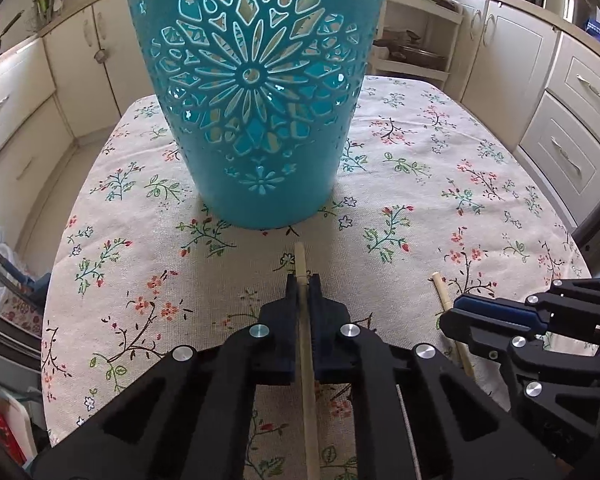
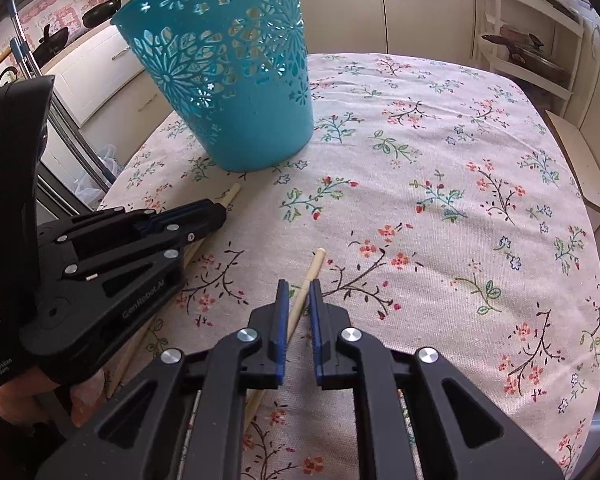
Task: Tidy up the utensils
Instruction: 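Close the left gripper on a skewer beside the cup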
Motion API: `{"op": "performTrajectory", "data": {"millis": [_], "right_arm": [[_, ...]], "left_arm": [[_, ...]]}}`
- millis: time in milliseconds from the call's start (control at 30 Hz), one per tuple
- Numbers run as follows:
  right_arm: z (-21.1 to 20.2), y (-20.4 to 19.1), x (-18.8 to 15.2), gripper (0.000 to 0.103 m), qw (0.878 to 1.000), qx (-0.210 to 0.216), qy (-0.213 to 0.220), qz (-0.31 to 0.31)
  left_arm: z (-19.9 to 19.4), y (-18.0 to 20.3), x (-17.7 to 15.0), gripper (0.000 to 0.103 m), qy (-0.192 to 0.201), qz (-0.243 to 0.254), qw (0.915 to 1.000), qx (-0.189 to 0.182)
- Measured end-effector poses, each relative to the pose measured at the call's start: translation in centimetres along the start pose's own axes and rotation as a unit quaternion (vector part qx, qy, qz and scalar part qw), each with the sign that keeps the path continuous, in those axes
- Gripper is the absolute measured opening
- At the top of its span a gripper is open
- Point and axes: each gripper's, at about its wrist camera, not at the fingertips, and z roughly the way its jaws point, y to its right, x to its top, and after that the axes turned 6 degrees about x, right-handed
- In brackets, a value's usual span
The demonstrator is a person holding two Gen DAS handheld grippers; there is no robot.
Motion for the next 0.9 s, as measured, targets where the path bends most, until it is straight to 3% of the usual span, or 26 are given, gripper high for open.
{"op": "performTrajectory", "data": {"millis": [567, 767, 900], "right_arm": [[0.6, -1.5, 0.0, 0.012, 0.998, -0.017, 0.022, -0.058], [0.7, -1.8, -0.1, 0.012, 0.997, -0.022, 0.03, -0.065], [0.8, -2.0, -0.2, 0.012, 0.997, -0.029, 0.033, -0.07]], "left_arm": [[-0.6, -0.4, -0.5, 0.005, -0.006, -0.012, 0.9996, -0.026], [-1.6, -1.0, -0.9, 0.005, -0.018, -0.041, 0.9968, -0.066], [-4.0, -2.4, -0.7, 0.005, 0.001, -0.065, 0.9926, -0.103]]}}
